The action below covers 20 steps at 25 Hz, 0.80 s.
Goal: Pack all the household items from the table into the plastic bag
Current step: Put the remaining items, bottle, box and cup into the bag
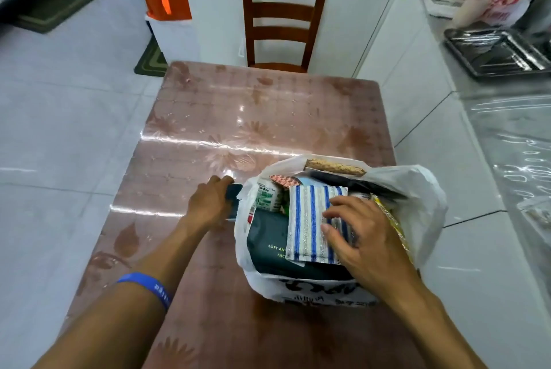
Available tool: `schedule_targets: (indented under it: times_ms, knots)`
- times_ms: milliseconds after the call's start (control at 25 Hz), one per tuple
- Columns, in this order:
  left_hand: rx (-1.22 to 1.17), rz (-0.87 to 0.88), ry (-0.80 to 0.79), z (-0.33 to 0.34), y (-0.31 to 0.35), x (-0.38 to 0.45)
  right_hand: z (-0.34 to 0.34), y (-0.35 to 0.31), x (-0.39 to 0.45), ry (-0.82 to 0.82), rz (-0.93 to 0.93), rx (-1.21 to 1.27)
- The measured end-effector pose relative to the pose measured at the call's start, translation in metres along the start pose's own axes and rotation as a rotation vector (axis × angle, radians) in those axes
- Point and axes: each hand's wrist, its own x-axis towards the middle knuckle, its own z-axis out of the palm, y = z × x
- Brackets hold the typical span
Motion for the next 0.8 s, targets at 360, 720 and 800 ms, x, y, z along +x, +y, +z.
schedule_targets:
  times_ms: [360,720,800]
  knots:
    - [-0.557,-0.062,0.721,-0.139,0.041,-0.107,-0.044,-0.030,0.017,0.137,0.151,0.700]
    - [-0.544,0.415,0.318,-0.134,0.129,-0.139,-0.043,-0.031,0.060,-0.369,0.583,1.474]
    - [-0.434,0.090,0.217,-0.117,0.121,-0.139,-0.048,-0.012,0.056,-0.199,0.573,1.494]
